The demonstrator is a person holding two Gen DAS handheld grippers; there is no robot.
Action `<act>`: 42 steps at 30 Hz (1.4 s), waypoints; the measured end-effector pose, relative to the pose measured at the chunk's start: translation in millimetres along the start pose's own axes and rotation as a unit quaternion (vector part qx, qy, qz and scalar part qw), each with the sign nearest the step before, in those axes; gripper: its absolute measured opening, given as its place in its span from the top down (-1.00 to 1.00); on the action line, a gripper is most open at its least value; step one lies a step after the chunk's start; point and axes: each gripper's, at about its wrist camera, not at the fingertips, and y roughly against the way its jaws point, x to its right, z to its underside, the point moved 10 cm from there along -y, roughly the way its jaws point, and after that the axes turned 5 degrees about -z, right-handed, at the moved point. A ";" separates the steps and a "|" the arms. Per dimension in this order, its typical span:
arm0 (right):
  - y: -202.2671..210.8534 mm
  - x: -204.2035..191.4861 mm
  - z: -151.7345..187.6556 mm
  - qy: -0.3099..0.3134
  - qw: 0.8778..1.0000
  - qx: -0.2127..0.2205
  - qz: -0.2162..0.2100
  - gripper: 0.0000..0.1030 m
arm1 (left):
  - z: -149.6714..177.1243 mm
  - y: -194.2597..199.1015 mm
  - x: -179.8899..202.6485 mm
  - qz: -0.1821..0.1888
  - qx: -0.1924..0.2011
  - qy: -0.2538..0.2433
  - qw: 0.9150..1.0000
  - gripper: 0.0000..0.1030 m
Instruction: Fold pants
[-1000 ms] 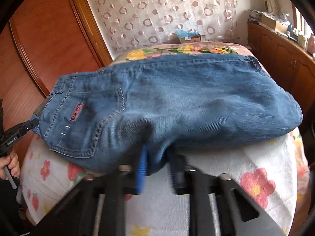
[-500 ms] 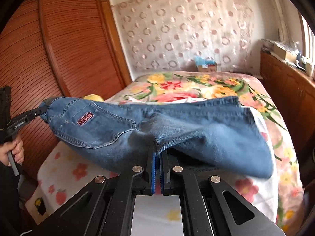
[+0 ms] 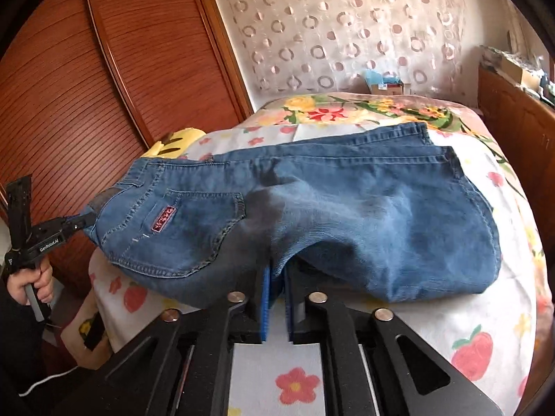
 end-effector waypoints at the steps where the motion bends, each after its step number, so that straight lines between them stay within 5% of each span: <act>1: 3.0 -2.0 -5.4 0.000 1.000 0.001 0.004 0.71 | 0.9 2.3 2.1 -0.004 0.001 -0.003 1.000 0.63; 3: 10.8 -3.4 -4.2 -0.005 1.000 0.004 0.006 0.51 | -2.5 5.2 2.6 -0.009 0.006 -0.004 1.000 0.53; 8: 36.9 -4.9 7.7 -0.013 1.000 0.014 0.023 0.31 | -15.6 14.7 4.3 0.002 0.026 -0.006 1.000 -0.26; 9: 40.6 -3.6 8.3 -0.013 0.999 0.017 0.028 0.30 | -18.7 15.6 6.9 0.004 0.031 -0.006 1.000 -0.57; 10: 46.5 -0.2 8.2 -0.013 0.999 0.022 0.036 0.29 | -20.4 15.8 9.3 0.006 0.033 -0.007 0.999 -0.61; 20: 83.6 47.7 13.5 -0.023 0.992 0.055 0.109 0.17 | -32.0 -8.8 73.6 0.048 0.032 -0.037 0.998 -0.61; 30: 81.5 91.4 22.0 -0.054 0.985 0.035 0.158 0.13 | -25.7 -33.6 125.1 0.081 0.007 -0.065 0.995 -0.61; 42: 69.3 100.7 10.8 -0.071 0.986 0.013 0.153 0.13 | -7.6 -64.7 142.7 0.083 -0.032 -0.070 0.994 -0.61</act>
